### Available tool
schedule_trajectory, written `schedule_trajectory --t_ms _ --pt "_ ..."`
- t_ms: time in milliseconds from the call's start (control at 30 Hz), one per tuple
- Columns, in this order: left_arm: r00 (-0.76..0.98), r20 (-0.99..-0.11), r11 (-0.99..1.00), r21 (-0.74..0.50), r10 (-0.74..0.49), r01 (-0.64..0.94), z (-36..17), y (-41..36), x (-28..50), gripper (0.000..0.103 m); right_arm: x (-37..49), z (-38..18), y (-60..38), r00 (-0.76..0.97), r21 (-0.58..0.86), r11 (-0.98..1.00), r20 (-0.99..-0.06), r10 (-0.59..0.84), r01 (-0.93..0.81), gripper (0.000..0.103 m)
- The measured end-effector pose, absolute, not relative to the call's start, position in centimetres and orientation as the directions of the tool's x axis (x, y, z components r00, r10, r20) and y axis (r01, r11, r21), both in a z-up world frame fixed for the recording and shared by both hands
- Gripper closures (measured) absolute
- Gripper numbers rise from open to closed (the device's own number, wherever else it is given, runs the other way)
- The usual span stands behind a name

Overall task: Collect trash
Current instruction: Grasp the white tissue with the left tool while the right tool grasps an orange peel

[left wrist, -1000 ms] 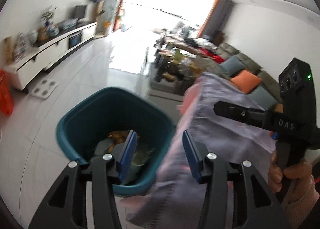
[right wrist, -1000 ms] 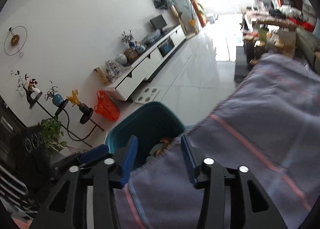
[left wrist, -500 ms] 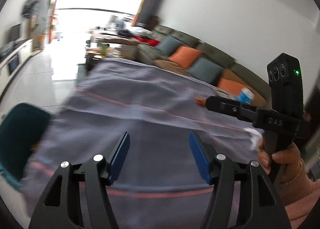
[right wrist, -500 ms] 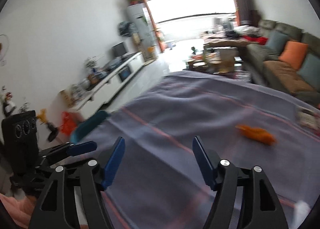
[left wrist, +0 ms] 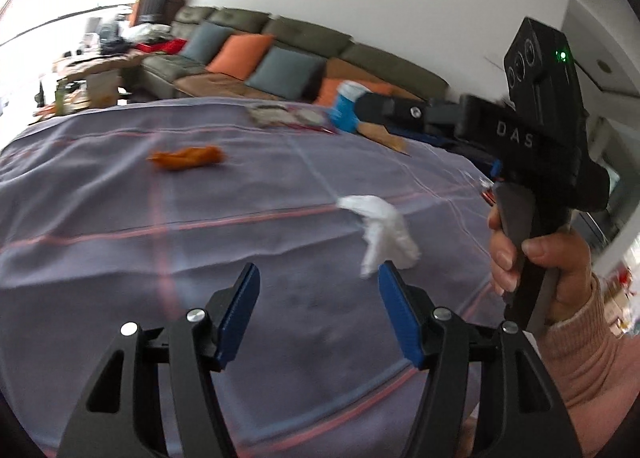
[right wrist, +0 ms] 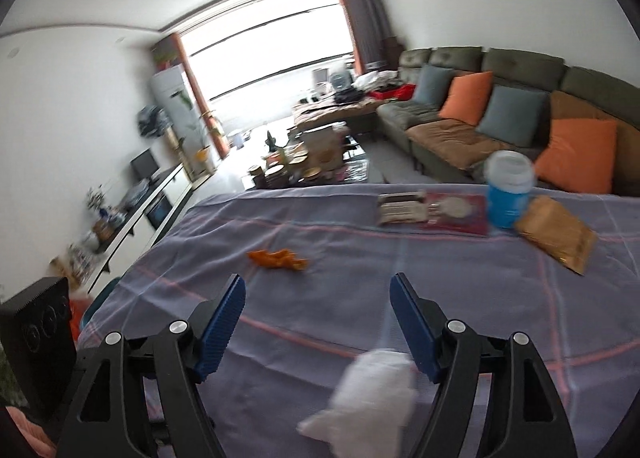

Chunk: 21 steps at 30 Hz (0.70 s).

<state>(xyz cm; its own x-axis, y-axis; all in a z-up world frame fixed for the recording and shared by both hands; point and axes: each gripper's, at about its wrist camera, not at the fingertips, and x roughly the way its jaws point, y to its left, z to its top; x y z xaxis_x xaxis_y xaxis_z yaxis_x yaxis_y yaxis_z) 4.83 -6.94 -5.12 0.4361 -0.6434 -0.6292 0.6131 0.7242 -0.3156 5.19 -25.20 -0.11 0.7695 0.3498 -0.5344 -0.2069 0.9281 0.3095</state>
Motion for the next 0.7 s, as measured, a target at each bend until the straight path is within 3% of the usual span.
schedule_trajectory --t_ms 400,467,700 --pt "0.259 -0.697 0.654 -0.387 -0.669 0.650 -7.1 -14.7 7.6 0.044 5.0 -2.5 -30.1 0.774 0.378 0.917 -0.541 0.330 -0.127 0.029" --pt "0.239 -0.704 0.651 -0.399 -0.669 0.645 -7.4 -15.3 8.1 0.051 5.0 -2.8 -30.3 0.771 0.385 0.915 -0.543 0.333 -0.124 0.029" --pt "0.208 -0.721 0.653 -0.416 -0.661 0.633 -8.0 -15.9 8.5 0.092 5.2 -3.6 -30.7 0.760 0.403 0.907 -0.549 0.349 -0.126 0.029"
